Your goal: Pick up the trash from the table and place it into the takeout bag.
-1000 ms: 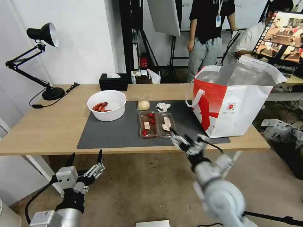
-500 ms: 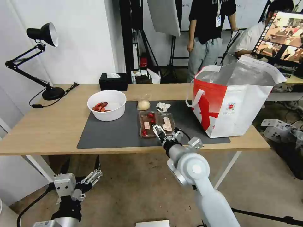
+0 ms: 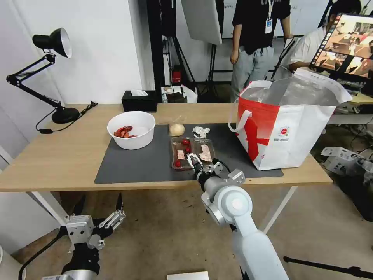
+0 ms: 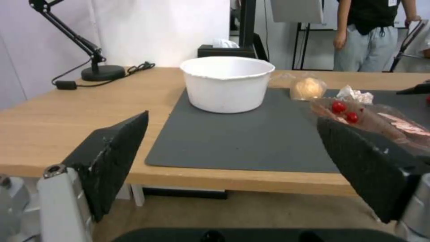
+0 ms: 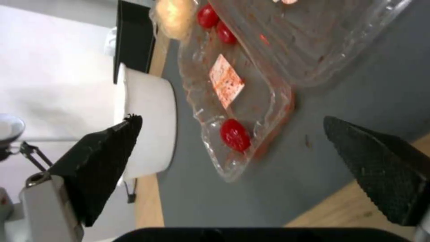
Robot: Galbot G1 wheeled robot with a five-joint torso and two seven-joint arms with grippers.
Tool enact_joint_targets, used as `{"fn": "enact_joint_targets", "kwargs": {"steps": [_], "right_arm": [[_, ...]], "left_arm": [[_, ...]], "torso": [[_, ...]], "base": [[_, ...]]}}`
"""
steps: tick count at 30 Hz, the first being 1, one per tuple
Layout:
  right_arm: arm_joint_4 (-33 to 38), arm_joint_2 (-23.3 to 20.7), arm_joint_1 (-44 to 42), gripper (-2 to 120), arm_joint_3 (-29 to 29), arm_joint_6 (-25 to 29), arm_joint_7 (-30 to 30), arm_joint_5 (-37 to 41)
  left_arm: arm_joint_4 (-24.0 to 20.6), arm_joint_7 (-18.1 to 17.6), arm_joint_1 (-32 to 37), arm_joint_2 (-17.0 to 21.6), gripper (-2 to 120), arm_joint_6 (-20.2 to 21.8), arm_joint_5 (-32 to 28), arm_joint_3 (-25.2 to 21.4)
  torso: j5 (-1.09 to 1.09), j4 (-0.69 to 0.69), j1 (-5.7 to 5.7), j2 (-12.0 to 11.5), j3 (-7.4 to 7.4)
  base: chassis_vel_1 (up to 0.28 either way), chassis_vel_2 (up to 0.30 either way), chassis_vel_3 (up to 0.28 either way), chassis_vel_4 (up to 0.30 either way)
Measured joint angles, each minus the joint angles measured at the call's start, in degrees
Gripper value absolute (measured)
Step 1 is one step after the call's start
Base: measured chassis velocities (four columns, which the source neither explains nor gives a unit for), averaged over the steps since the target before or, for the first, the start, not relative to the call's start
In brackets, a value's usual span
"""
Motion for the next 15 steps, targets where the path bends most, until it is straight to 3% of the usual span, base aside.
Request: {"fn": "enact_joint_targets", "kwargs": {"steps": [15], "right_arm": [[-3.1, 2.0, 1.8, 100, 2.3, 0.7, -0.3, 0.5]], "left_arm": [[0.0, 0.0, 0.1, 0.9, 100, -0.3, -0.1, -0.4]], "torso": [[0.0, 0.0, 0.0, 0.0, 0.0]], "base": [[0.0, 0.0, 0.0, 0.0]]}}
